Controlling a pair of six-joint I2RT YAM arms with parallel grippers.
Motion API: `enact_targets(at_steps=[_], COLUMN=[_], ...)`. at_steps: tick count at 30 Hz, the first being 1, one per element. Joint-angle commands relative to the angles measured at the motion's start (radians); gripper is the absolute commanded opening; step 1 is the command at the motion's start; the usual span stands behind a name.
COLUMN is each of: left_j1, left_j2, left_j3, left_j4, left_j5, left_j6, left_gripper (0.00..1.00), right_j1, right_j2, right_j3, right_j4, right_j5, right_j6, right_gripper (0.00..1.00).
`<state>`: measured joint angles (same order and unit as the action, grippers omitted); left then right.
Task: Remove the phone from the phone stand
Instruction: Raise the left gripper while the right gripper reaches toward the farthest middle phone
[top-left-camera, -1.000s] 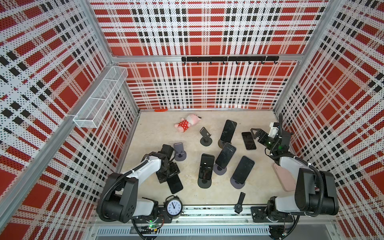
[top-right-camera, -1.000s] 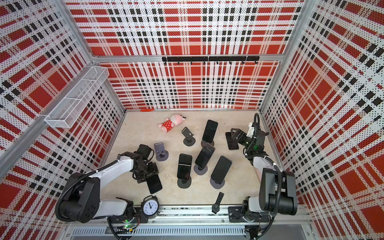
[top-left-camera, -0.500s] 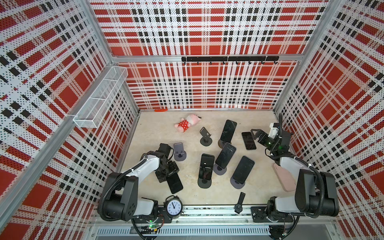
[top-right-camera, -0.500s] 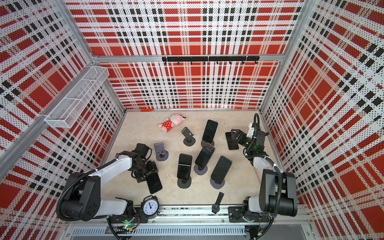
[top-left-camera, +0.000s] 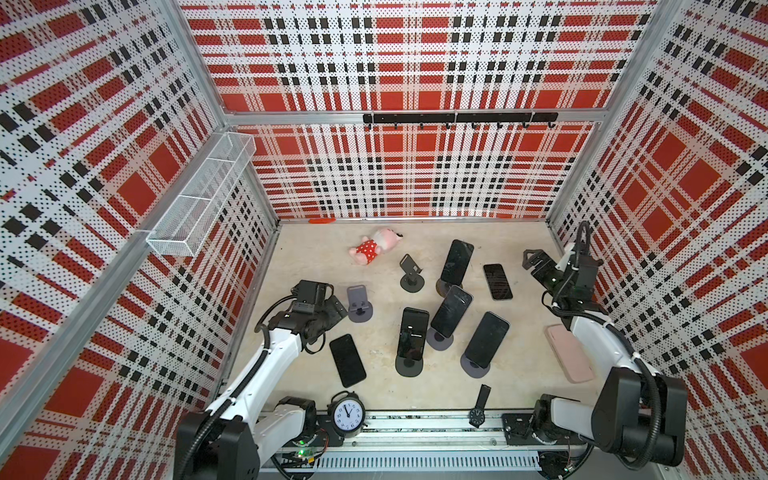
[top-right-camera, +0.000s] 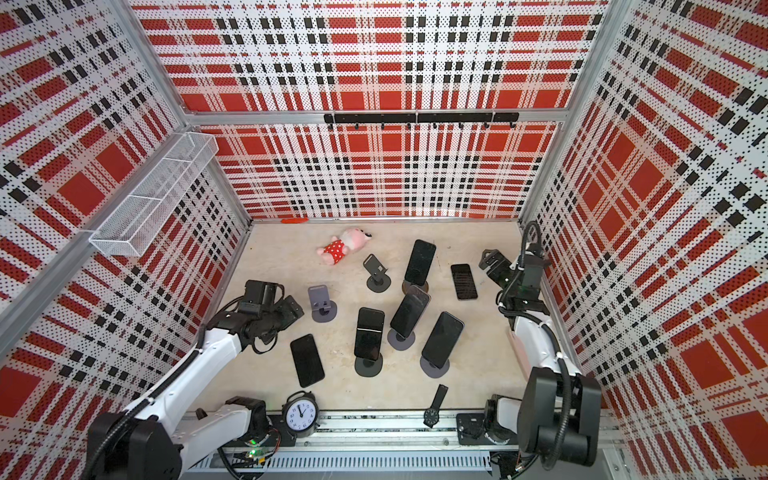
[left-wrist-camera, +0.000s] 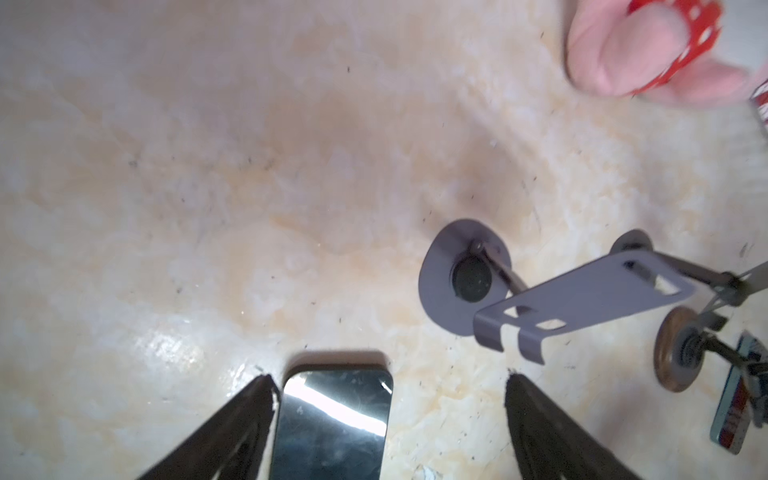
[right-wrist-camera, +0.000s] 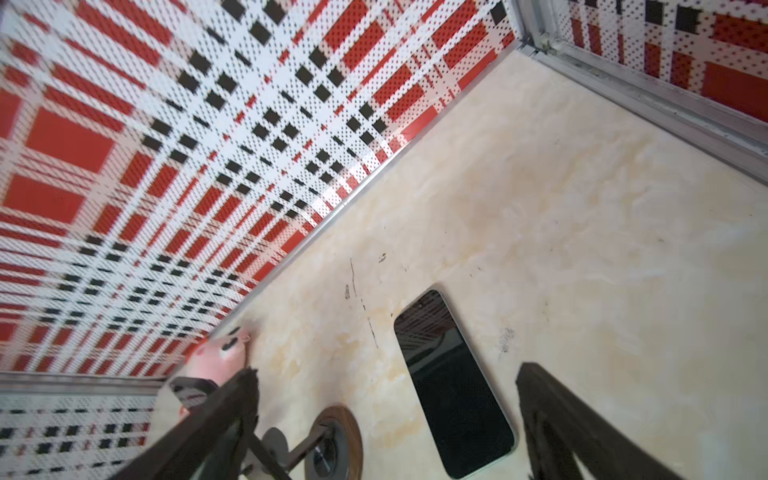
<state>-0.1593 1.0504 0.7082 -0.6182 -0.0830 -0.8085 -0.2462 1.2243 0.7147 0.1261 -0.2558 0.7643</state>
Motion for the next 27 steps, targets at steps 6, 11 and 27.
enact_targets(at_steps=[6, 11, 27], left_j1=[0.000, -0.151, -0.152], left_j2=[-0.066, -0.088, -0.014], left_j3=[0.033, -0.057, -0.306], left_j4=[0.213, 0.448, 1.078], left_j5=[-0.328, -0.508, -0.869], left_j6=[0.027, 0.077, 0.318], left_gripper=[0.98, 0.98, 0.98], right_j1=[0.016, 0.132, 0.549], right_j2=[0.020, 0.000, 0.251], right_j3=[0.115, 0.162, 0.604], right_j4=[-0.287, -0.385, -0.754], right_j5=[0.060, 0.198, 0.666], right_j6=[-0.013, -0.069, -0.170], right_gripper=[1.00, 1.00, 1.00])
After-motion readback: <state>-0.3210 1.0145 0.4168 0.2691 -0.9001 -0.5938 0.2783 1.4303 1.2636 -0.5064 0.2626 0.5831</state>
